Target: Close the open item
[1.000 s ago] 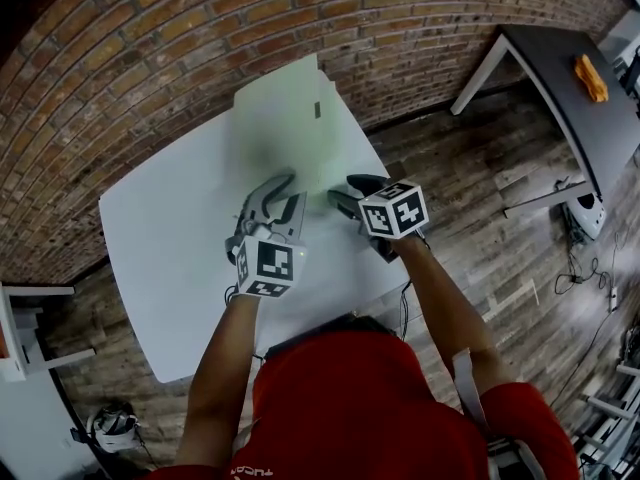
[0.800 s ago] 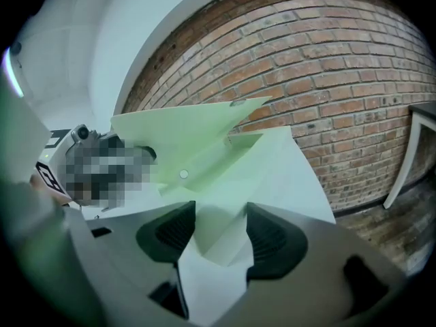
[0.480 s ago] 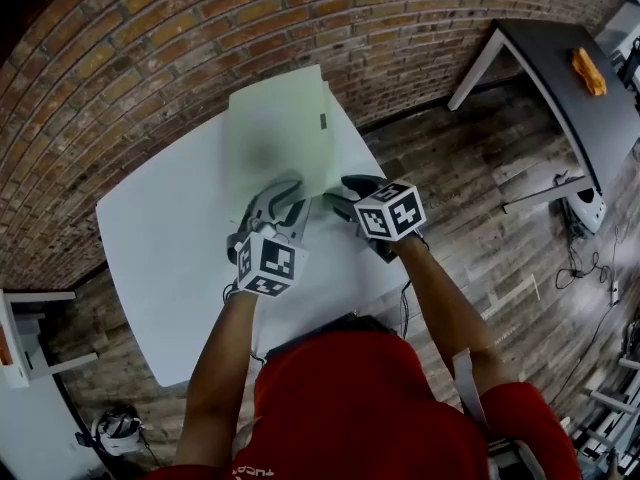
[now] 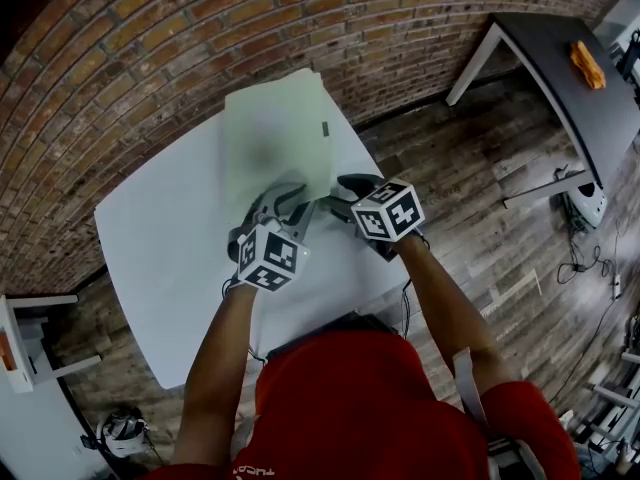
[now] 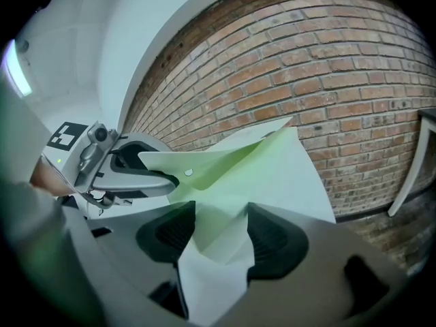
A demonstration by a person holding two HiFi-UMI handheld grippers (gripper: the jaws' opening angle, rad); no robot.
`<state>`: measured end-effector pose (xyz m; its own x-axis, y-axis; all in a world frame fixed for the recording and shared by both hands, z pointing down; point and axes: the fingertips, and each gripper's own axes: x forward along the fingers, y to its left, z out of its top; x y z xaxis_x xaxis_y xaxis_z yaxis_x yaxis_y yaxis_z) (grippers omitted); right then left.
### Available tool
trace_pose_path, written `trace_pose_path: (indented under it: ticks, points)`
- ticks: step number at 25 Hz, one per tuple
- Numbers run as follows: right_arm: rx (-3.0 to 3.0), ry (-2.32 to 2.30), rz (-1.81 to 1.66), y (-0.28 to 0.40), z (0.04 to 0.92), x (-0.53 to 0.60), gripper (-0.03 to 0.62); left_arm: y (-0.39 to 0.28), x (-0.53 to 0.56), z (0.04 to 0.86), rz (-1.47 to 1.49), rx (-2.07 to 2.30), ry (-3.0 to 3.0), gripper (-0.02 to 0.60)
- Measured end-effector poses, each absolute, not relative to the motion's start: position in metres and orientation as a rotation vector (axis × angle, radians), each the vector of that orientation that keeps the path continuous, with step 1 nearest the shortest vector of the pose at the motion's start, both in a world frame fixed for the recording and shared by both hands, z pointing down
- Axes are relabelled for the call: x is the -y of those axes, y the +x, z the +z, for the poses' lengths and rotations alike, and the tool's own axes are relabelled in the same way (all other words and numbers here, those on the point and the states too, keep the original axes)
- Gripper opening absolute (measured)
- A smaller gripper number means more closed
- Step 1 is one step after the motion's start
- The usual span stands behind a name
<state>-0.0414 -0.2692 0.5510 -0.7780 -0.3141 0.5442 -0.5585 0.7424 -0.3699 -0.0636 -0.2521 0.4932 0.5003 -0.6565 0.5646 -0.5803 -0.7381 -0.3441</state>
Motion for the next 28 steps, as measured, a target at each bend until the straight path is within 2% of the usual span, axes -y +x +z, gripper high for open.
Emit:
trace_pose_path:
  ticks: [28]
  points:
    - [2.461,0.358,0.585,-0.038,0.554,0.261,0.232,-0.054,0.251,0.526,-1.321,-0.83,-2.66,0.094]
